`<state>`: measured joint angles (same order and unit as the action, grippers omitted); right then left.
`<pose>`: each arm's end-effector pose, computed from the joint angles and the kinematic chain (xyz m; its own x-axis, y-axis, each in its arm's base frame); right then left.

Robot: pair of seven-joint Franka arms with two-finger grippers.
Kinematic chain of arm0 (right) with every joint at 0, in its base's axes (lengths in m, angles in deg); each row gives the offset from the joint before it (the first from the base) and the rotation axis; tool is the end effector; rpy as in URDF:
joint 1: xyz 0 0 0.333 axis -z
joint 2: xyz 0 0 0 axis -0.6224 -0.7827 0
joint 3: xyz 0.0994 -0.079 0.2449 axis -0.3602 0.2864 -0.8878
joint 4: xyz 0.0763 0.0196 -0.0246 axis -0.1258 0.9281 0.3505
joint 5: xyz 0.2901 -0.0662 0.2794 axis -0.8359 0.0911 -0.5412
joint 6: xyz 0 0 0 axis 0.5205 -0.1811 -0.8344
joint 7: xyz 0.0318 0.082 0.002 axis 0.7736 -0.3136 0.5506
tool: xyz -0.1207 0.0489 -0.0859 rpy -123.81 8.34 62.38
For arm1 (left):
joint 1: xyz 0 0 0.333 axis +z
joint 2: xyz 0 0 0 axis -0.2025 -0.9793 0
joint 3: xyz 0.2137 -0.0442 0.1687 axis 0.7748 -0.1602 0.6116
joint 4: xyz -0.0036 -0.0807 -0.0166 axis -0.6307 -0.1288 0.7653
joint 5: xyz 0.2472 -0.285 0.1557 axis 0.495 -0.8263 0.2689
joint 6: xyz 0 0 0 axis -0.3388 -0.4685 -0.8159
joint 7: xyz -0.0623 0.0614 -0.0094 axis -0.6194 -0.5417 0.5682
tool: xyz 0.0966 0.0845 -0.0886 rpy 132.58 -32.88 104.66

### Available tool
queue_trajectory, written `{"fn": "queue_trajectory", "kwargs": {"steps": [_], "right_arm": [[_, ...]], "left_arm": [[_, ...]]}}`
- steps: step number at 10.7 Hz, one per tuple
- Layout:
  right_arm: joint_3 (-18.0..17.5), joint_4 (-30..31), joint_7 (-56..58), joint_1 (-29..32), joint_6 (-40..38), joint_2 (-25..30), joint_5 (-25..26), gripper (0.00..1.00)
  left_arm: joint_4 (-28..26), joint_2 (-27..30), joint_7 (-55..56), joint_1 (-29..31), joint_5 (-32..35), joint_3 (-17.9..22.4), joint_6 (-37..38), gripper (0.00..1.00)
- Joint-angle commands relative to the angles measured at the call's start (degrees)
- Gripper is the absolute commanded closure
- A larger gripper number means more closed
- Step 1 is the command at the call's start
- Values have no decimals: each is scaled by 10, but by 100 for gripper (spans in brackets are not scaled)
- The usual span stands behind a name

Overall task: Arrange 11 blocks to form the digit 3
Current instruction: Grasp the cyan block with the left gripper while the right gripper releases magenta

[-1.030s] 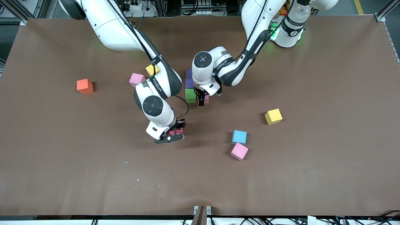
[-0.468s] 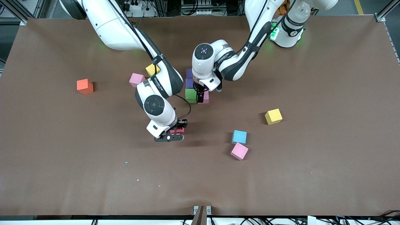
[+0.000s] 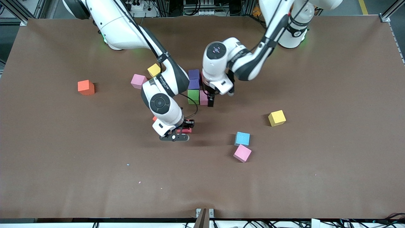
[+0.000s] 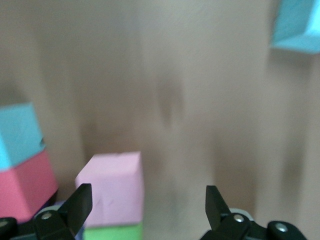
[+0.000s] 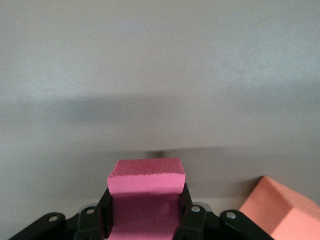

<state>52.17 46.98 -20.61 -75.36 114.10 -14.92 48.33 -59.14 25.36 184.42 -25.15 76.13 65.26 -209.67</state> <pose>0.5812 0.4152 0.1649 0.9981 -0.0523 -0.0334 -0.0557 -0.9924 -0.1100 0.4447 -0.4671 0.1821 0.0819 0.9956 -0.0466 0.9954 -0.0794 0.0538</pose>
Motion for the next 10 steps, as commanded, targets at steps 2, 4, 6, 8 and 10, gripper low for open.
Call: {"fn": "queue_trajectory", "kwargs": {"steps": [2,4,6,8,10], "right_arm": [[2,10,-36,-29,1,6,-2,92],[6,20,-53,-44,4,6,6,92],[6,37,-54,-55,4,11,35,95],[7,68,-61,-61,9,35,37,95],[7,128,-61,-71,50,73,37,97]], "left_arm": [[38,4,-127,93,14,-5,33,0],[56,-14,-273,115,7,-7,33,0],[68,-27,-436,127,5,-6,33,0],[81,-44,-578,131,6,-5,33,0],[81,-53,-744,141,4,-3,33,0]]}}
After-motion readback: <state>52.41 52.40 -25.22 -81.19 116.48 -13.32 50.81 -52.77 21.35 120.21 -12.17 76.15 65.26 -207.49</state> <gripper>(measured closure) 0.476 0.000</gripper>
